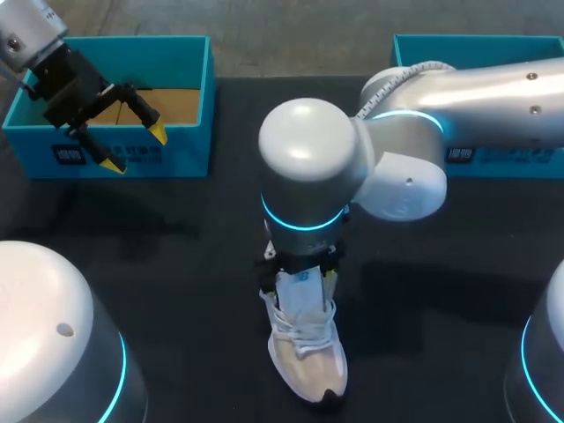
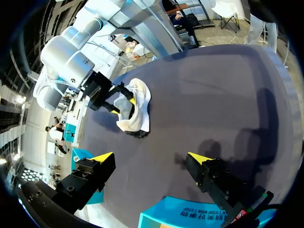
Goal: Take the shoe out of the shoebox, open the shoe tongue, remove and reinsert the insole, then place the shoe into the shoebox
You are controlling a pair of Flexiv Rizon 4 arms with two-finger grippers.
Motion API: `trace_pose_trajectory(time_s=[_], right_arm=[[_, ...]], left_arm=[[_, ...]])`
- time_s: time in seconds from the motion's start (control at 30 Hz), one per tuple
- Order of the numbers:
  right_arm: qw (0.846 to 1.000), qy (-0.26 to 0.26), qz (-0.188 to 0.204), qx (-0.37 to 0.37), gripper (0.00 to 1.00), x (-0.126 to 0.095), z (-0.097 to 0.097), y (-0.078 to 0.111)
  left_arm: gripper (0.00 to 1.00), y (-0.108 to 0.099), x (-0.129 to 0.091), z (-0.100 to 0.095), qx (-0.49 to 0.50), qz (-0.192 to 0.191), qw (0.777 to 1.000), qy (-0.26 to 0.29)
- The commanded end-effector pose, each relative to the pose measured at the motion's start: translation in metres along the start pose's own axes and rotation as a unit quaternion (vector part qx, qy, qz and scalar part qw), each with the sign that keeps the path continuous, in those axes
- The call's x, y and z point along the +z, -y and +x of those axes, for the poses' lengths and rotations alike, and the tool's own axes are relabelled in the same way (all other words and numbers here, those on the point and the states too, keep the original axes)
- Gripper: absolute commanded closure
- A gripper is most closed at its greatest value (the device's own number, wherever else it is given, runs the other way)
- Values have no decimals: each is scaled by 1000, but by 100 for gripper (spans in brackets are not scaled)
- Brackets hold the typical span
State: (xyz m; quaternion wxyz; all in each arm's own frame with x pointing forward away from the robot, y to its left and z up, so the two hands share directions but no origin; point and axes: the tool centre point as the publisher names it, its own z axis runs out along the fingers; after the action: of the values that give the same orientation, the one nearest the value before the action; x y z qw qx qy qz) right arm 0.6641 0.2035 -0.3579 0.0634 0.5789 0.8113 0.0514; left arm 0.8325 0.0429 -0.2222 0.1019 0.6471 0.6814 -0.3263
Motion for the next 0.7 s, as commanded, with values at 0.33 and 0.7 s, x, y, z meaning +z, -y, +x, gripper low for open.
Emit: trace_pose_trajectory(time_s=[0.33, 0.7], right_arm=[[1000, 8, -8, 11, 0, -21, 9, 17], [999, 11, -10, 29, 0, -38, 17, 32]], left_arm=[[0, 1, 0, 0, 0, -1, 1000, -1], [0, 1, 0, 0, 0, -1, 1000, -1]])
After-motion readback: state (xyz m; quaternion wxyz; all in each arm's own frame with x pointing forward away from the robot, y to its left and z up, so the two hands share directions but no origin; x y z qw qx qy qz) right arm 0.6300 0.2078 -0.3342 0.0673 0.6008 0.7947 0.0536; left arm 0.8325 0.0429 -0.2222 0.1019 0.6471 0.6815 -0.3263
